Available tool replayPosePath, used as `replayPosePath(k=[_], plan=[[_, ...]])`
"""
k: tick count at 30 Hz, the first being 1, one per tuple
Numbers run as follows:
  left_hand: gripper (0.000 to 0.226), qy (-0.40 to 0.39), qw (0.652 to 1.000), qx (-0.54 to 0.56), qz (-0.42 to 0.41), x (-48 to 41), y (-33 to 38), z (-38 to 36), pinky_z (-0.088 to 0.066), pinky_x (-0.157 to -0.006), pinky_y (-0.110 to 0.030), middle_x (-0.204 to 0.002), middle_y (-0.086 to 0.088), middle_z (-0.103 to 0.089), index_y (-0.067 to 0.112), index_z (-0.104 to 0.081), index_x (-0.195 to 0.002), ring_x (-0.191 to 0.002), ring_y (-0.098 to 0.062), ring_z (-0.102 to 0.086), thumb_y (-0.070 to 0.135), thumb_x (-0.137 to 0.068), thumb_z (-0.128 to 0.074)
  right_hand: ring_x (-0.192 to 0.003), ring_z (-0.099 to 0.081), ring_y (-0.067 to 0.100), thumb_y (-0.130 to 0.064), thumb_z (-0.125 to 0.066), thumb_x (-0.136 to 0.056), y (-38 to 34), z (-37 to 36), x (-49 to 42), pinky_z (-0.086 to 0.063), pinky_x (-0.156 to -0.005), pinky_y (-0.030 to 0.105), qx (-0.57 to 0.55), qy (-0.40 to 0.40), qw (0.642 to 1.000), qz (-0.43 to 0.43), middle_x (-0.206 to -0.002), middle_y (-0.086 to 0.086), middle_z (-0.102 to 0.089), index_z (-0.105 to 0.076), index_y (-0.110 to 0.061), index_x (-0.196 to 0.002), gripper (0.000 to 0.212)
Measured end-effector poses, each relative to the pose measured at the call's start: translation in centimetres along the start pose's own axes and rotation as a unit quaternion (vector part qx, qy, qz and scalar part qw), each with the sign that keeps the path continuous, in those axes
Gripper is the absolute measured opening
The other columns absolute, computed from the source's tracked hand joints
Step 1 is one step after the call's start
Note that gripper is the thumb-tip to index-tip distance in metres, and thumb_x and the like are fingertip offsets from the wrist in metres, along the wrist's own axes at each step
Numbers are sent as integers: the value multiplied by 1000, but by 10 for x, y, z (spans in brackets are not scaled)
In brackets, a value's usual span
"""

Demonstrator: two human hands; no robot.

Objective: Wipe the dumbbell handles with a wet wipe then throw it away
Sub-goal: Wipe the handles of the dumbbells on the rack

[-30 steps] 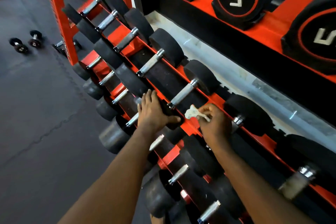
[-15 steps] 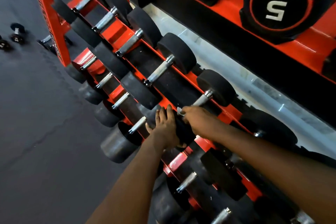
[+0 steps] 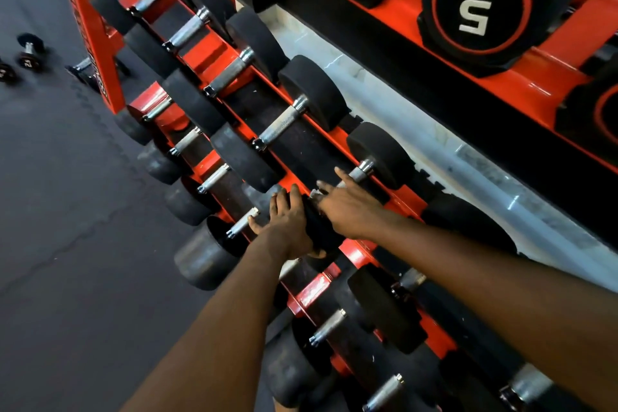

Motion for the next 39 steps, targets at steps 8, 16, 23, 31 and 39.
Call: replayPosePath(k=[8,16,23,31,39], plan=[[150,2,1000,-17,7,5,4,-1,-1,-114,-77,-168,-8,17,19,23,-156,-155,-23,14,48,-65,-92,-139,-38,23,-14,-45,-94,-3,-4,-23,-2,-121,52,-31,-41,998,-37,-123,3,-63,-63,-14,-113,26],[149,4,1000,-12,6,9,6,-2,1,-115,-75,-168,-9,18,18,24,-156,-155,-23,15,46,-66,-92,-125,-51,20,-19,-44,-93,3,0,-19,0,-122,49,-44,-15,998,-43,-110,3,-68,-64,-16,-105,24],[149,-4,1000,-4,1,6,1,-2,1,-114,-76,-168,-7,16,18,23,-156,-155,-24,15,44,-66,-92,-102,-64,20,-16,-50,-87,10,-8,-29,-8,-122,37,-69,42,997,-18,-96,1,-71,-72,-18,-95,23],[150,-8,1000,12,2,9,0,-1,2,-114,-75,-167,-7,18,19,24,-156,-155,-23,15,42,-65,-93,-127,-56,25,-8,-37,-87,10,-47,30,-26,-117,41,-48,288,956,-42,-128,5,-66,-70,-13,-119,46],[148,-14,1000,13,-1,9,2,0,3,-115,-74,-167,-8,22,20,26,-156,-155,-24,17,44,-68,-91,-112,-66,25,-4,-41,-88,4,-38,25,-51,-101,35,-166,313,931,-93,-119,12,-70,-72,-3,-113,40]])
Point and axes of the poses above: each hand's wrist, its own x-axis away from the middle knuckle, its own z-axis out of the back of the hand, y = z × x, the point moved 2 cm from there along -x, towards the middle knuckle
